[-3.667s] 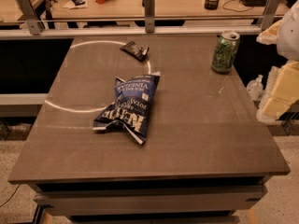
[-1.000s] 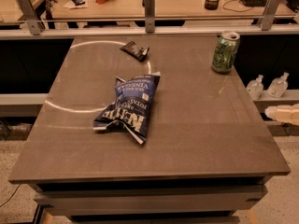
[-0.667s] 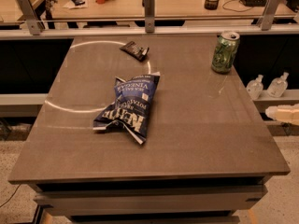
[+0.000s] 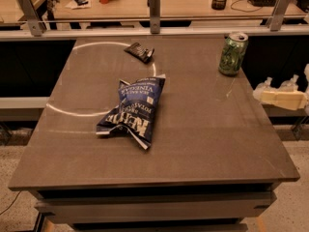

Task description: Move green can near blue chip bag

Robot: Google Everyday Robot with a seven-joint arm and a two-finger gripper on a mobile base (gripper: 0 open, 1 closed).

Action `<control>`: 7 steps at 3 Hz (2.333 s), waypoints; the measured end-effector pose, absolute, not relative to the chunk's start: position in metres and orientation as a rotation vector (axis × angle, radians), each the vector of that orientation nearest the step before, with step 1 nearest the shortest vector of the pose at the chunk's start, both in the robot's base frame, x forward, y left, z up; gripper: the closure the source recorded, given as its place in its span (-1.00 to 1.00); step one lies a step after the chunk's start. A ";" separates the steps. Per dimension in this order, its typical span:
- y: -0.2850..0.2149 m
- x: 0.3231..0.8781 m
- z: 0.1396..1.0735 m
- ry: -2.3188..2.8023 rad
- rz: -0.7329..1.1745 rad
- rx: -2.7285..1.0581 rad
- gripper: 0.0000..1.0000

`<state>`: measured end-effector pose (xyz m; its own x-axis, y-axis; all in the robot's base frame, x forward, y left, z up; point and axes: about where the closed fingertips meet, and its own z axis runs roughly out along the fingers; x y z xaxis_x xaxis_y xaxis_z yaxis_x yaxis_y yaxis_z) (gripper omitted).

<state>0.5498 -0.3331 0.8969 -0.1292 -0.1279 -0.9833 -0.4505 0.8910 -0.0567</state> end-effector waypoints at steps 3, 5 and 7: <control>-0.313 0.650 0.876 1.632 0.299 -0.399 -1.00; -0.285 0.688 0.879 1.593 0.387 -0.462 -1.00; -0.258 0.703 0.877 1.588 0.467 -0.540 -1.00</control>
Offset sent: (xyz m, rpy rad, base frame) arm 0.1136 0.0130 -0.0279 0.0551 -0.0742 -0.0516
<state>0.7028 -0.2585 0.8771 -0.0567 -0.0668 -0.9962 -0.5951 0.8034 -0.0200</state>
